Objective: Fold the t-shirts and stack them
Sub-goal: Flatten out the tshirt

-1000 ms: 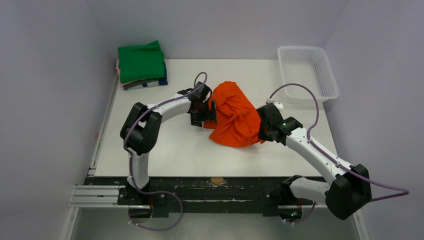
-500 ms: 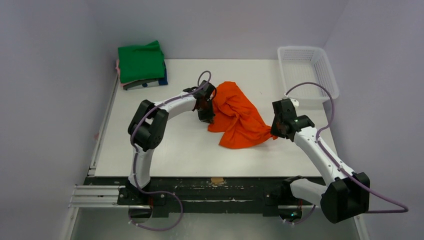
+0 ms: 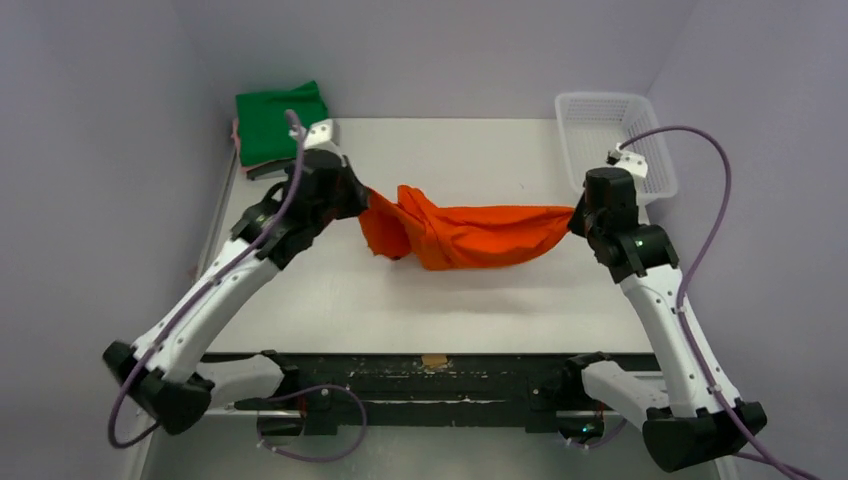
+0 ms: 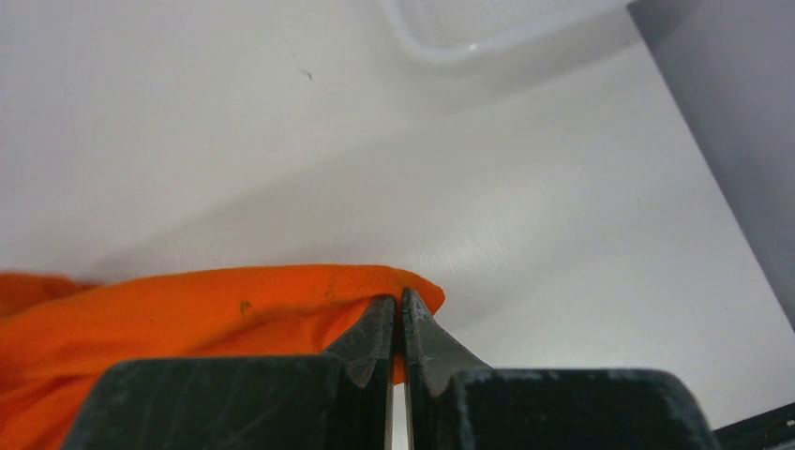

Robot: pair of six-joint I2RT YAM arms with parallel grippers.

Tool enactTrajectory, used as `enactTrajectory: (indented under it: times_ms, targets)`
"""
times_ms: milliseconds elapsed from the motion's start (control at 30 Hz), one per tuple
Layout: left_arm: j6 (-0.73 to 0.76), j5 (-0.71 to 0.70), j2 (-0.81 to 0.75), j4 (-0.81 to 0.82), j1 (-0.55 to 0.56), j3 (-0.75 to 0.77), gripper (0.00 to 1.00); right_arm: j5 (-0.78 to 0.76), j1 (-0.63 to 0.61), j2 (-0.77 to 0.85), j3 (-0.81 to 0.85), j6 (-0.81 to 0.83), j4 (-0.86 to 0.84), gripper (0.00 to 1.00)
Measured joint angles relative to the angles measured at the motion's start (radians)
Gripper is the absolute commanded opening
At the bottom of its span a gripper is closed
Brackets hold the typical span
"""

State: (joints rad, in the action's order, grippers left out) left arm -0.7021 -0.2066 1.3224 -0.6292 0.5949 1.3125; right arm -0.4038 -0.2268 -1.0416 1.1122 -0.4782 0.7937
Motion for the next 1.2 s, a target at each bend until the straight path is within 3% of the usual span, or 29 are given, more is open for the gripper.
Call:
enactTrajectory:
  times_ms: [133,267,500,667,833,967,1067,1200]
  targets:
    - [0.045,-0.198,-0.301,-0.04,0.0,0.011,0.0,-0.072,0.001,0.072,0.116,0.013,0.008,0.0]
    - [0.099,-0.319,-0.491,-0.055,0.0,0.012,0.0,-0.107,0.002,0.128,0.199,0.021,-0.002,0.0]
    - [0.204,-0.379,-0.626,-0.032,0.001,0.025,0.0,-0.034,0.0,0.133,0.319,0.046,-0.019,0.0]
    - [0.269,-0.42,-0.497,-0.012,-0.021,0.109,0.0,0.014,0.0,0.031,0.414,0.053,-0.016,0.0]
    - [0.265,-0.305,-0.207,-0.039,-0.185,0.289,0.0,0.057,0.003,-0.214,0.49,0.05,0.011,0.0]
    - [0.238,-0.209,-0.013,-0.061,-0.225,0.276,0.0,0.088,0.013,-0.394,0.349,0.045,0.03,0.0]
    - [0.197,-0.105,0.088,-0.087,-0.226,0.148,0.0,0.118,0.032,-0.473,0.215,0.045,0.072,0.01]
    - [0.158,-0.029,0.221,-0.138,-0.226,0.035,0.0,0.122,0.08,-0.549,0.117,0.042,0.098,0.33]
